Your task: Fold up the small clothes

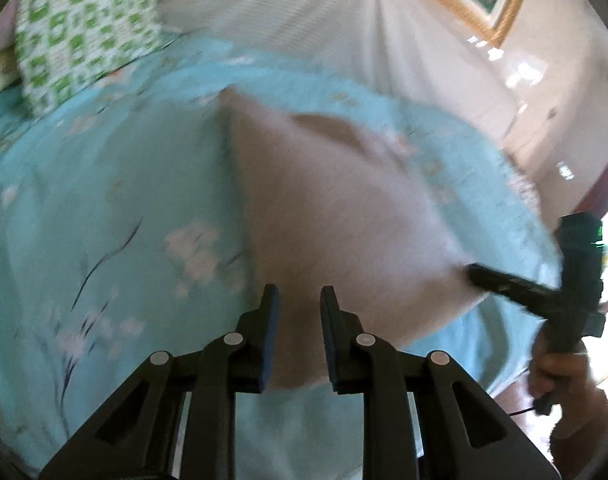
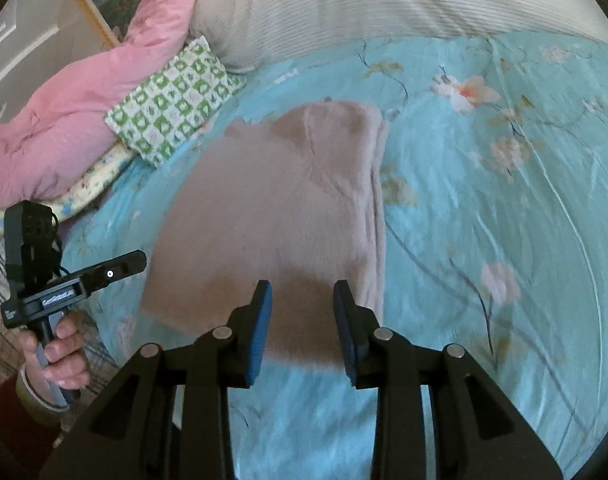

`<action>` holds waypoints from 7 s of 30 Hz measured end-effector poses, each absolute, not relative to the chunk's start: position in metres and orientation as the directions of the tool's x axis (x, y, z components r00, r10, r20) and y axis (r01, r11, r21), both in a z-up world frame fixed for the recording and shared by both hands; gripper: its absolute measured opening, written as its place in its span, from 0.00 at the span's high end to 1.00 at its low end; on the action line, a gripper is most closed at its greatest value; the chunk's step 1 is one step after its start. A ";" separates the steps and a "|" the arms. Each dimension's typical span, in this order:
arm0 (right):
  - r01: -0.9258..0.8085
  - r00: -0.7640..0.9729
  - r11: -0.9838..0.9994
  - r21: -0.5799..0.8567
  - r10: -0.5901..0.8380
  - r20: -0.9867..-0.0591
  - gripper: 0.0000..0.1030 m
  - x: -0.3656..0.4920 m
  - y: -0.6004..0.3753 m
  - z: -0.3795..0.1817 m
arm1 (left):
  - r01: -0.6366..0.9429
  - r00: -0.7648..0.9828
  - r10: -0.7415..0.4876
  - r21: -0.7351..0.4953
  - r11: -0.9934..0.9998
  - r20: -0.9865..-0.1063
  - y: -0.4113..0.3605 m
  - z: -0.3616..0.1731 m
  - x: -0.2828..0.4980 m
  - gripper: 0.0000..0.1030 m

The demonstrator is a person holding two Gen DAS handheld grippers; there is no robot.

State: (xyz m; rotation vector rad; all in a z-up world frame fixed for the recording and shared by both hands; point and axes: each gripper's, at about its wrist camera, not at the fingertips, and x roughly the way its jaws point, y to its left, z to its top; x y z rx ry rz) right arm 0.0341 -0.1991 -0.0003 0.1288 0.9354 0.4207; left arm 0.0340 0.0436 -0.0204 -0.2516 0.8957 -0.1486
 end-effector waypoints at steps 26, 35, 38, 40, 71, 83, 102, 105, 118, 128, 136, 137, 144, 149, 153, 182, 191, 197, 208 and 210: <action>-0.228 0.552 0.920 0.318 0.391 -0.736 0.66 0.022 -0.207 0.014 | -0.058 0.619 -0.197 -0.294 0.954 -0.761 0.050 -0.015 0.028 0.50; -0.253 0.559 0.931 0.264 0.363 -0.745 0.51 -0.006 -0.198 0.014 | -0.001 0.652 -0.159 -0.211 0.978 -0.741 0.032 -0.011 -0.013 0.41; -0.256 0.556 0.934 0.249 0.353 -0.753 0.49 -0.015 -0.196 0.012 | 0.019 0.651 -0.155 -0.188 0.982 -0.743 0.027 -0.011 -0.023 0.40; -0.256 0.556 0.934 0.249 0.353 -0.753 0.48 -0.022 -0.196 0.009 | 0.021 0.647 -0.152 -0.182 0.983 -0.748 0.025 -0.013 -0.027 0.37; -0.331 0.602 0.929 0.166 0.343 -0.721 0.13 -0.036 -0.164 0.033 | -0.060 0.690 -0.001 -0.058 0.997 -0.724 0.033 0.018 -0.027 0.14; -0.375 0.570 0.916 0.140 0.347 -0.745 0.10 -0.002 -0.146 0.020 | -0.060 0.677 0.044 0.005 0.998 -0.735 0.027 0.007 0.000 0.06; -0.342 0.539 0.929 0.145 0.320 -0.780 0.09 0.054 -0.146 0.014 | -0.061 0.597 0.103 0.083 0.995 -0.795 0.014 -0.006 0.058 0.04; -0.344 0.529 0.927 0.151 0.324 -0.785 0.09 0.061 -0.146 0.013 | -0.063 0.595 0.109 0.090 0.994 -0.796 0.015 -0.005 0.063 0.04; -0.338 0.514 0.926 0.167 0.331 -0.791 0.09 0.076 -0.144 0.009 | -0.073 0.592 0.112 0.085 0.994 -0.798 0.016 -0.005 0.076 0.04; -0.338 0.513 0.926 0.168 0.331 -0.792 0.09 0.077 -0.145 0.009 | -0.069 0.596 0.093 0.064 0.996 -0.798 0.020 -0.004 0.078 0.04; -0.336 0.513 0.926 0.171 0.332 -0.792 0.09 0.078 -0.144 0.009 | -0.071 0.601 0.089 0.059 0.996 -0.794 0.016 -0.002 0.077 0.04; -0.334 0.513 0.927 0.173 0.333 -0.791 0.09 0.078 -0.144 0.009 | -0.071 0.601 0.089 0.058 0.996 -0.794 0.016 -0.002 0.076 0.04; -0.332 0.515 0.927 0.175 0.334 -0.789 0.09 0.078 -0.142 0.009 | -0.078 0.606 0.089 0.053 0.996 -0.791 0.014 0.000 0.074 0.04; -0.329 0.517 0.928 0.176 0.333 -0.788 0.09 0.075 -0.139 0.008 | -0.080 0.609 0.087 0.048 0.996 -0.788 0.013 0.002 0.072 0.04; -0.330 0.516 0.927 0.176 0.334 -0.789 0.09 0.076 -0.140 0.008 | -0.082 0.613 0.085 0.043 0.996 -0.786 0.013 0.003 0.071 0.04; -0.326 0.518 0.928 0.179 0.334 -0.787 0.09 0.073 -0.136 0.010 | -0.072 0.616 0.080 0.046 0.996 -0.784 0.011 0.008 0.071 0.03; -0.327 0.517 0.927 0.183 0.338 -0.787 0.09 0.072 -0.133 0.011 | -0.071 0.616 0.079 0.045 0.996 -0.784 0.011 0.007 0.070 0.03; -0.326 0.518 0.927 0.182 0.337 -0.786 0.09 0.072 -0.133 0.011 | -0.069 0.616 0.076 0.042 0.997 -0.784 0.010 0.007 0.071 0.03; -0.326 0.518 0.927 0.184 0.338 -0.786 0.09 0.072 -0.132 0.012 | -0.069 0.620 0.076 0.042 0.997 -0.781 0.010 0.010 0.070 0.03; -0.326 0.518 0.927 0.185 0.339 -0.785 0.09 0.072 -0.133 0.012 | -0.069 0.620 0.076 0.042 0.997 -0.781 0.010 0.010 0.070 0.03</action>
